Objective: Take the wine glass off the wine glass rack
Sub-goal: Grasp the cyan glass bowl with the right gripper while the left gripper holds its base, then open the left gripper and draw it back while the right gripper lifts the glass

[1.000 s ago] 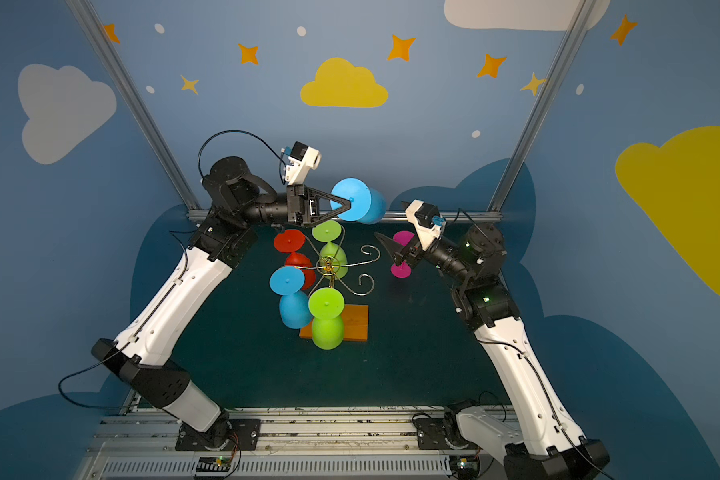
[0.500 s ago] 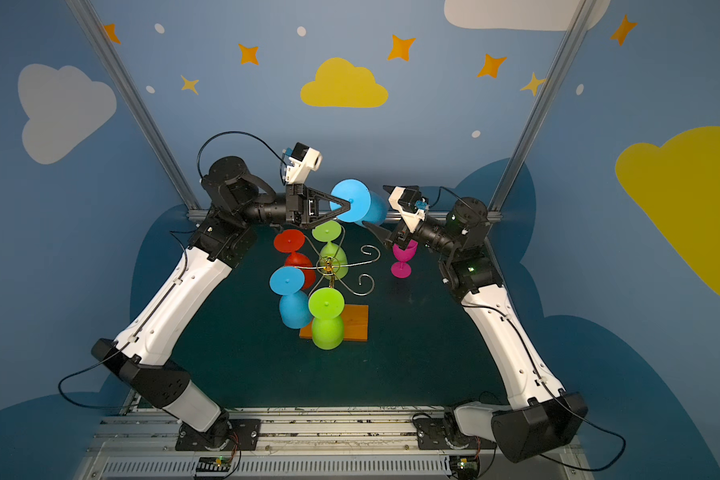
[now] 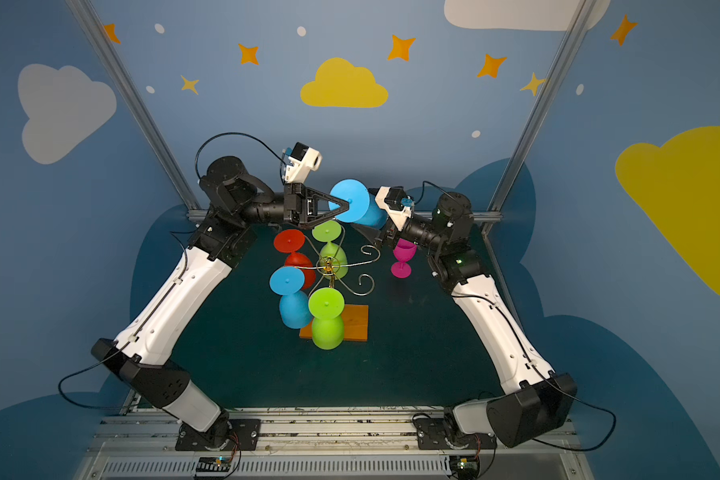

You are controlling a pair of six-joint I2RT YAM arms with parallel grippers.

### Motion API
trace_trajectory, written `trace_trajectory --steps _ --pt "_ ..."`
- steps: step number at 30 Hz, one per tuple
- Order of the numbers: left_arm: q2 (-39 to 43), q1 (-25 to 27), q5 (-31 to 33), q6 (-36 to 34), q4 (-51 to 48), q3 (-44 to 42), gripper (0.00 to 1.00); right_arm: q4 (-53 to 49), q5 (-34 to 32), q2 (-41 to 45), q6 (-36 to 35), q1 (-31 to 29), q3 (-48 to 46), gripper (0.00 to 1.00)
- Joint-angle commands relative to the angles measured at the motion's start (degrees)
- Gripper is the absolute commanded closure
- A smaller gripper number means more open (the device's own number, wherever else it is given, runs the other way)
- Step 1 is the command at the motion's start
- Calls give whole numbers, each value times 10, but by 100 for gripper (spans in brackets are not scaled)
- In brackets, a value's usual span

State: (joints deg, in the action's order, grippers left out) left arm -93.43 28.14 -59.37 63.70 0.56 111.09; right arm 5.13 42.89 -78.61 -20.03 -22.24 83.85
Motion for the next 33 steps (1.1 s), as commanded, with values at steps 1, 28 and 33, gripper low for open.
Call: trace_trajectory --steps 1,28,33 --pt "11 0 -12 4 40 -1 97 -12 -3 5 9 -6 11 21" --pt "85 64 436 -797 64 -169 41 -512 -297 114 151 -10 161 68" --pt "75 96 506 -935 156 -201 46 -589 -309 99 169 -10 205 72"
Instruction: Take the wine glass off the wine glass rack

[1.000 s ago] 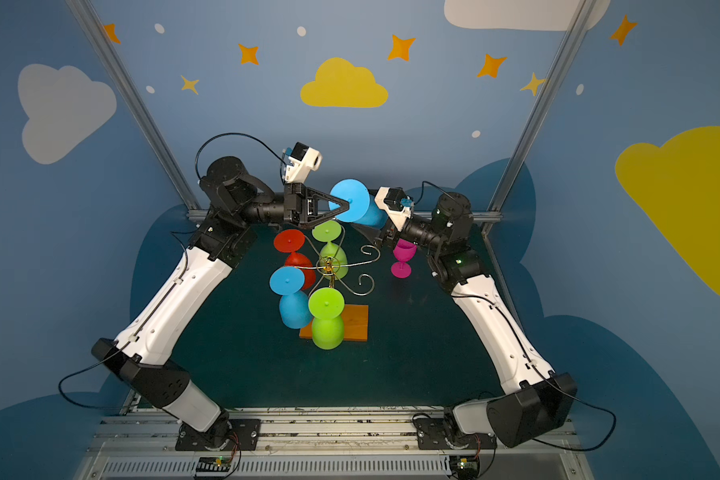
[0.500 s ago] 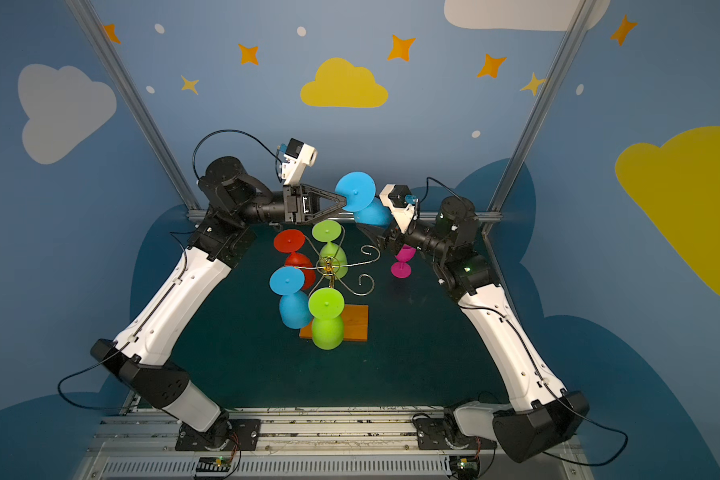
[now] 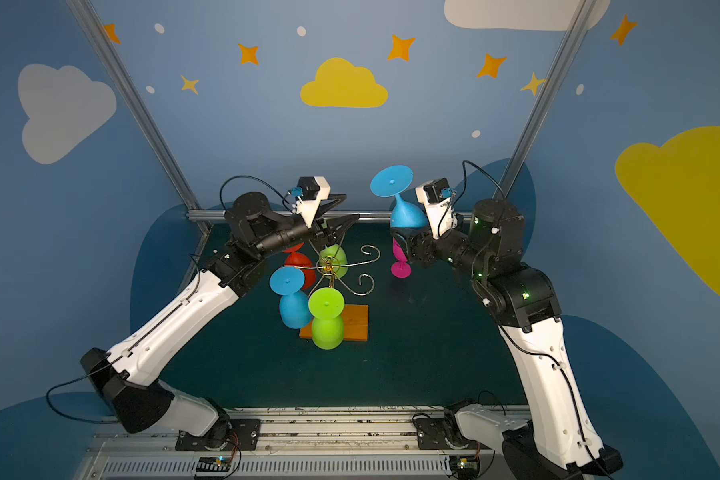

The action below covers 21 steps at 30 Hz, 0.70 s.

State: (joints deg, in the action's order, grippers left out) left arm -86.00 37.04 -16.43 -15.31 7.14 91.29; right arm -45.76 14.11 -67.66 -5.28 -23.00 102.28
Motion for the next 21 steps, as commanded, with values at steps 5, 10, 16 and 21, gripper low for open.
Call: trace_trajectory --steps 5,10,16,21 --pt "5 15 77 -175 159 -28 55 -127 -29 -35 26 -5 60 75" --pt "10 17 48 -183 162 -32 57 -139 -21 -55 26 -10 76 76" --pt "12 18 7 -189 148 -38 53 -141 -12 -80 26 -17 95 78" --pt "9 22 2 -196 144 -38 51 -139 -3 -96 28 -23 106 78"
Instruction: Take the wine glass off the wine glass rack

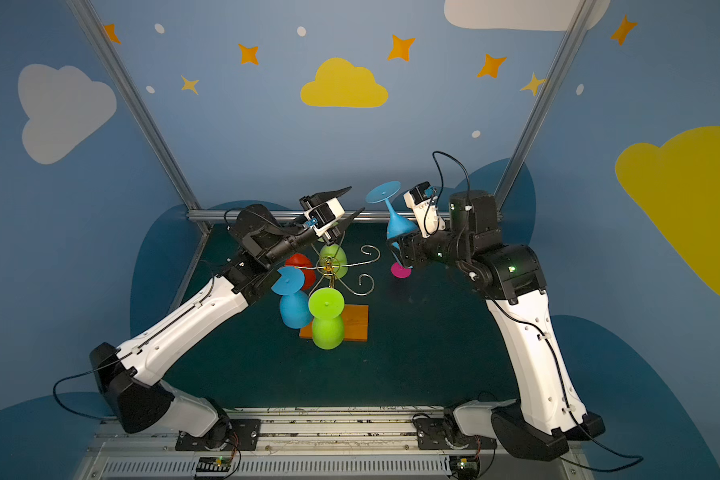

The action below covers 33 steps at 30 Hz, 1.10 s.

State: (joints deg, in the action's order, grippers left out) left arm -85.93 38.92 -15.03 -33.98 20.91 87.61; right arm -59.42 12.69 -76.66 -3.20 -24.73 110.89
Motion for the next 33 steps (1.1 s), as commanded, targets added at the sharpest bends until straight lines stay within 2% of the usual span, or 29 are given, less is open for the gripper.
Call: trace_trajectory --steps 1,9,15,16,20,25,27,31,33 --pt "7 3 -11 -9 8 -1 51 -6 13 -9 7 -7 23 78" --pt "-4 3 -12 -12 12 15 51 -15 15 -25 6 -25 28 80" --pt "-11 3 -15 -13 9 17 56 -21 12 -30 5 -39 28 81" --pt "-12 3 -15 -13 9 17 58 -22 12 -30 5 -40 28 81" --pt "-15 4 -19 -10 6 18 79 -24 9 -31 5 -46 25 81" --pt "-15 4 -16 -11 9 17 82 -24 8 -32 6 -52 21 79" --pt "-14 4 -13 -11 11 16 84 -21 8 -31 7 -53 20 74" --pt "-9 4 2 -7 13 9 94 6 12 -13 13 -53 6 33" --pt "-7 3 13 5 15 3 97 32 12 2 18 -53 -8 22"
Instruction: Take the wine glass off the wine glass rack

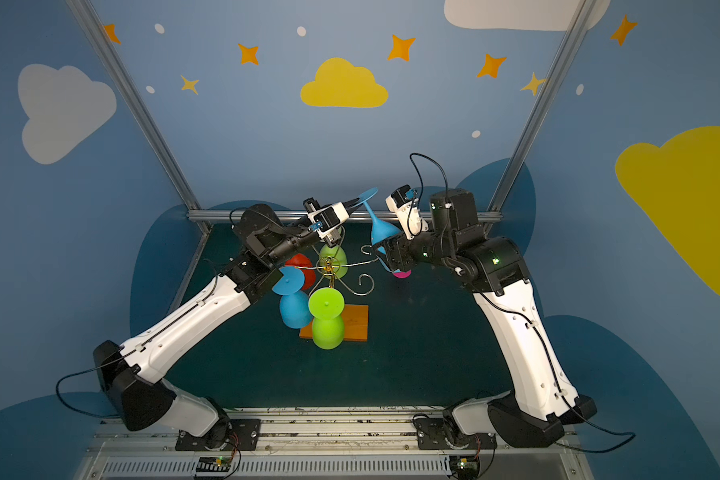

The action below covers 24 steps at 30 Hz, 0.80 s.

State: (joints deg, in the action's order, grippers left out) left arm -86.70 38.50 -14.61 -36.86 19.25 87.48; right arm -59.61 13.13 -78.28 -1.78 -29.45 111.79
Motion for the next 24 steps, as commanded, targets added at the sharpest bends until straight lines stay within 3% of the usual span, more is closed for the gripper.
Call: trace_trajectory --steps 1,9,16,24 --pt "4 7 25 39 32 0 97 47 7 25 6 -5 -23 20" --pt "27 -3 77 167 0 -23 97 168 45 96 34 20 -82 12" --pt "49 -46 56 331 -20 -48 97 293 166 169 123 126 -161 10" --pt "65 -65 25 387 -22 -65 97 332 164 226 173 187 -262 14"
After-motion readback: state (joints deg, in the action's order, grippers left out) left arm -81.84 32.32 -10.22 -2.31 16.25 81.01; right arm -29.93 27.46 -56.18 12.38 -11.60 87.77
